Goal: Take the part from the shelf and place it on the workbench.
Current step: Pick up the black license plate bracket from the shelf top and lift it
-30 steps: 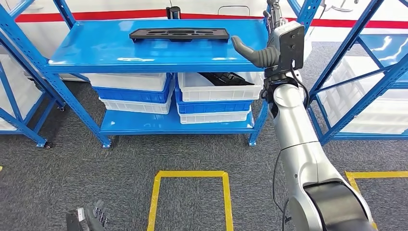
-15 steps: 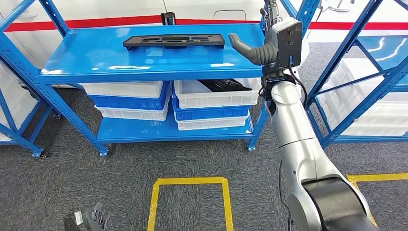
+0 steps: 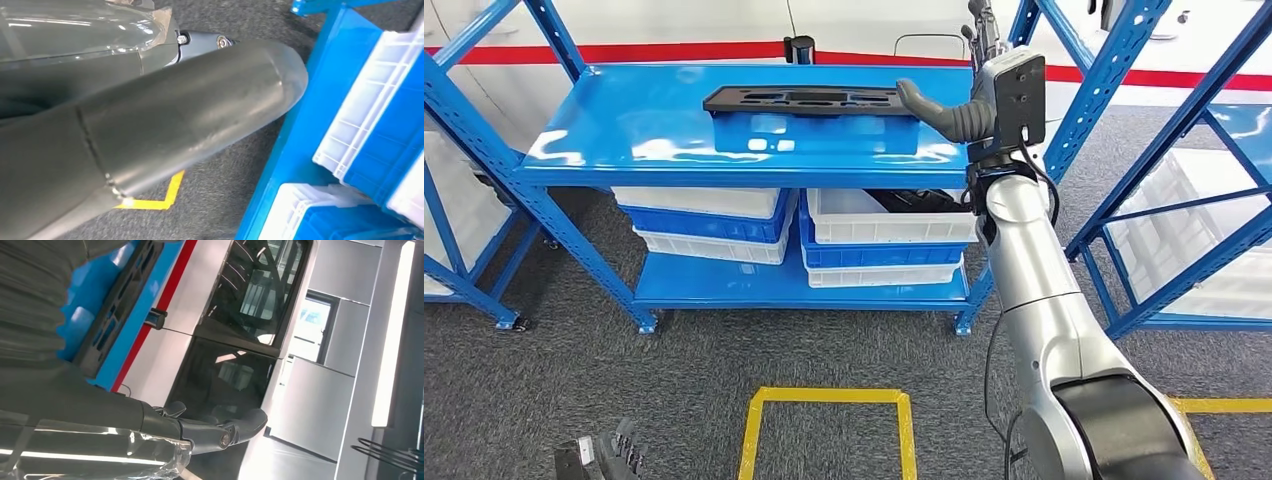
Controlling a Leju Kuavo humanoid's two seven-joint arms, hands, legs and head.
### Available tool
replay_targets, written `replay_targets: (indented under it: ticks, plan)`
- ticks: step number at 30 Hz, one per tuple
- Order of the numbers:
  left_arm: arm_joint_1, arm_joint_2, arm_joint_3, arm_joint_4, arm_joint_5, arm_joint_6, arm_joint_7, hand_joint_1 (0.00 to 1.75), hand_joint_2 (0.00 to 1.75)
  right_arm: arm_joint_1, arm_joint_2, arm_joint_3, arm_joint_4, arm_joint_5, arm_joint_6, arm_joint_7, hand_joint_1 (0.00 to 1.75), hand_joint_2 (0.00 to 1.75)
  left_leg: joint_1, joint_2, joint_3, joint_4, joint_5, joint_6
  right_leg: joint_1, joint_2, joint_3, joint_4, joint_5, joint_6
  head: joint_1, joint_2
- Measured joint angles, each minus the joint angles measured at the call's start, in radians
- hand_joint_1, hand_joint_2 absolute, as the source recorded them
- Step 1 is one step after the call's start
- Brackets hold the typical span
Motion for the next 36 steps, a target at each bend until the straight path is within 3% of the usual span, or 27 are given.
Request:
replay_targets:
  ticks: [2, 3, 5, 7, 9, 11, 12, 13, 15, 16, 17, 19, 21, 23, 24, 26, 27, 28, 29, 30, 31, 32, 33, 35, 36]
  plan:
    - [-0.002, 0.000, -0.005, 0.001, -0.023, 0.006, 0.001, 0.00, 0.00, 0.001, -0.002, 0.001, -0.001, 0.001, -0.001, 0.002, 0.00, 1.75, -0.004, 0.000, 0.017, -0.002, -0.019, -0.011, 0.004, -0.004, 0.022, -0.068, 0.058, -0.013, 0.000, 0.000]
    - [-0.004, 0.001, -0.009, 0.001, -0.034, 0.009, 0.001, 0.00, 0.00, 0.001, -0.002, 0.001, -0.002, 0.001, -0.002, 0.003, 0.00, 1.75, -0.006, -0.001, 0.023, 0.001, -0.023, -0.016, 0.004, -0.004, 0.031, -0.073, 0.064, -0.026, -0.001, 0.000]
    - [-0.007, 0.003, -0.018, 0.001, -0.051, 0.018, 0.001, 0.00, 0.00, 0.003, -0.003, 0.000, -0.008, 0.002, -0.006, 0.004, 0.00, 1.75, -0.005, 0.003, 0.005, 0.049, -0.008, -0.024, -0.004, -0.001, 0.052, -0.076, 0.068, -0.046, -0.002, 0.000]
    - [-0.011, 0.005, -0.028, 0.001, -0.065, 0.028, 0.001, 0.00, 0.00, 0.005, -0.002, -0.001, -0.015, 0.004, -0.010, 0.006, 0.00, 1.75, -0.002, 0.010, -0.066, 0.162, 0.004, -0.032, -0.008, 0.001, 0.073, -0.077, 0.057, -0.063, -0.006, 0.000]
    - [-0.014, 0.007, -0.038, 0.001, -0.072, 0.034, 0.000, 0.00, 0.00, 0.012, -0.001, -0.001, -0.021, 0.006, -0.011, 0.010, 0.00, 1.75, 0.000, 0.014, -0.156, 0.269, -0.043, -0.041, -0.006, 0.004, 0.090, -0.077, 0.038, -0.072, -0.008, 0.000]
    - [-0.014, 0.009, -0.045, 0.002, -0.074, 0.038, 0.001, 0.00, 0.00, 0.024, -0.001, -0.001, -0.027, 0.010, -0.012, 0.015, 0.00, 1.75, 0.001, 0.016, -0.211, 0.289, -0.105, -0.046, -0.005, 0.009, 0.112, -0.077, 0.016, -0.073, -0.009, 0.000]
    - [-0.014, 0.010, -0.047, 0.002, -0.074, 0.040, 0.001, 0.00, 0.00, 0.029, -0.001, -0.002, -0.030, 0.012, -0.012, 0.017, 0.00, 1.75, 0.001, 0.017, -0.216, 0.257, -0.106, -0.045, -0.004, 0.011, 0.127, -0.077, 0.004, -0.072, -0.009, 0.000]
    - [-0.014, 0.012, -0.048, 0.002, -0.074, 0.042, 0.001, 0.00, 0.00, 0.032, -0.001, -0.002, -0.034, 0.015, -0.013, 0.019, 0.00, 1.75, 0.001, 0.017, -0.207, 0.202, -0.077, -0.042, -0.003, 0.012, 0.143, -0.077, -0.008, -0.070, -0.009, 0.000]
    - [-0.014, 0.015, -0.049, 0.002, -0.072, 0.043, 0.000, 0.00, 0.00, 0.036, -0.001, -0.002, -0.038, 0.017, -0.013, 0.021, 0.00, 1.75, -0.002, 0.017, -0.172, 0.068, 0.040, -0.030, 0.000, 0.014, 0.174, -0.079, -0.034, -0.064, -0.009, 0.000]
    - [-0.014, 0.016, -0.049, 0.002, -0.071, 0.043, 0.001, 0.00, 0.00, 0.036, 0.000, -0.002, -0.041, 0.018, -0.013, 0.022, 0.00, 1.75, -0.005, 0.017, -0.157, 0.024, 0.086, -0.024, 0.002, 0.015, 0.187, -0.082, -0.048, -0.060, -0.009, 0.000]
    - [-0.014, 0.017, -0.050, 0.002, -0.071, 0.043, 0.001, 0.00, 0.00, 0.036, 0.000, -0.002, -0.045, 0.018, -0.013, 0.023, 0.00, 1.75, -0.007, 0.017, -0.145, 0.000, 0.112, -0.017, 0.004, 0.017, 0.201, -0.083, -0.054, -0.053, -0.009, 0.000]
    - [-0.017, 0.018, -0.050, 0.001, -0.070, 0.043, 0.001, 0.00, 0.00, 0.033, 0.002, -0.002, -0.054, 0.018, -0.013, 0.025, 0.00, 1.75, -0.010, 0.015, -0.122, -0.012, 0.109, -0.004, 0.007, 0.019, 0.217, -0.073, -0.056, -0.037, -0.009, 0.000]
    - [-0.020, 0.018, -0.051, 0.001, -0.068, 0.043, 0.001, 0.00, 0.00, 0.029, 0.001, -0.003, -0.060, 0.019, -0.013, 0.026, 0.00, 1.75, -0.009, 0.014, -0.092, -0.019, 0.105, 0.012, 0.007, 0.016, 0.191, -0.014, -0.050, -0.025, -0.006, 0.000]
    - [-0.021, 0.018, -0.051, 0.001, -0.065, 0.042, 0.001, 0.00, 0.00, 0.031, -0.002, -0.003, -0.060, 0.019, -0.012, 0.027, 0.00, 1.75, -0.008, 0.015, -0.070, -0.020, 0.093, 0.020, 0.005, 0.012, 0.115, 0.104, -0.065, -0.021, -0.003, 0.000]
    - [-0.021, 0.018, -0.051, 0.001, -0.063, 0.041, 0.001, 0.00, 0.00, 0.033, -0.003, -0.003, -0.060, 0.020, -0.012, 0.027, 0.00, 1.75, -0.009, 0.014, -0.062, -0.020, 0.084, 0.021, 0.004, 0.011, 0.069, 0.162, -0.087, -0.021, -0.003, 0.000]
    - [-0.020, 0.016, -0.051, 0.001, -0.059, 0.040, 0.001, 0.00, 0.00, 0.038, -0.006, -0.003, -0.060, 0.020, -0.011, 0.027, 0.00, 1.75, -0.010, 0.009, -0.041, -0.020, 0.062, 0.020, 0.005, 0.011, 0.001, 0.211, -0.137, -0.025, -0.002, 0.000]
    - [-0.019, 0.015, -0.051, 0.001, -0.057, 0.040, 0.001, 0.00, 0.00, 0.040, -0.008, -0.003, -0.059, 0.020, -0.011, 0.027, 0.00, 1.75, -0.010, 0.005, -0.027, -0.020, 0.050, 0.019, 0.005, 0.011, -0.011, 0.190, -0.145, -0.024, -0.001, 0.000]
    - [-0.018, 0.013, -0.051, 0.001, -0.056, 0.040, 0.001, 0.00, 0.00, 0.040, -0.010, -0.003, -0.059, 0.020, -0.010, 0.027, 0.00, 1.75, -0.011, 0.003, -0.011, -0.020, 0.038, 0.018, 0.006, 0.011, -0.007, 0.138, -0.129, -0.020, 0.000, 0.000]
    - [-0.018, 0.012, -0.051, 0.001, -0.056, 0.039, 0.001, 0.00, 0.00, 0.041, -0.012, -0.003, -0.059, 0.020, -0.010, 0.027, 0.00, 1.75, -0.012, 0.001, 0.005, -0.020, 0.024, 0.016, 0.007, 0.010, 0.006, 0.065, -0.087, -0.013, 0.001, 0.000]
    - [-0.018, 0.011, -0.051, 0.001, -0.055, 0.039, 0.001, 0.00, 0.00, 0.041, -0.015, -0.003, -0.058, 0.019, -0.010, 0.027, 0.00, 1.75, -0.014, -0.001, 0.022, -0.020, 0.011, 0.013, 0.009, 0.008, 0.021, -0.004, -0.026, -0.007, 0.001, 0.000]
    - [-0.019, 0.010, -0.051, 0.001, -0.055, 0.038, 0.001, 0.00, 0.00, 0.042, -0.017, -0.003, -0.058, 0.019, -0.010, 0.027, 0.00, 1.75, -0.014, -0.002, 0.036, -0.022, -0.002, 0.009, 0.012, 0.006, 0.037, -0.055, 0.025, -0.009, 0.001, 0.000]
    - [-0.019, 0.008, -0.051, 0.000, -0.055, 0.037, 0.001, 0.00, 0.00, 0.042, -0.019, -0.003, -0.057, 0.019, -0.010, 0.027, 0.00, 1.75, -0.014, -0.003, 0.050, -0.025, -0.011, 0.003, 0.017, 0.006, 0.051, -0.085, 0.060, -0.017, 0.000, 0.000]
    - [-0.020, 0.007, -0.051, 0.000, -0.055, 0.036, 0.001, 0.00, 0.00, 0.041, -0.019, -0.003, -0.058, 0.019, -0.010, 0.026, 0.00, 1.75, -0.014, -0.004, 0.060, -0.024, -0.012, -0.004, 0.020, 0.007, 0.061, -0.097, 0.074, -0.032, -0.001, 0.000]
    - [-0.022, 0.006, -0.052, -0.001, -0.054, 0.034, 0.001, 0.00, 0.00, 0.038, -0.019, -0.004, -0.061, 0.018, -0.010, 0.024, 0.00, 1.75, -0.012, -0.002, 0.064, -0.008, -0.005, -0.015, 0.016, 0.009, 0.091, -0.113, 0.066, -0.062, 0.000, 0.000]
    - [-0.023, 0.005, -0.052, -0.001, -0.054, 0.032, 0.001, 0.00, 0.00, 0.036, -0.019, -0.004, -0.062, 0.018, -0.010, 0.023, 0.00, 1.75, -0.012, 0.001, 0.048, 0.024, -0.003, -0.019, 0.009, 0.009, 0.104, -0.119, 0.063, -0.074, -0.001, 0.000]
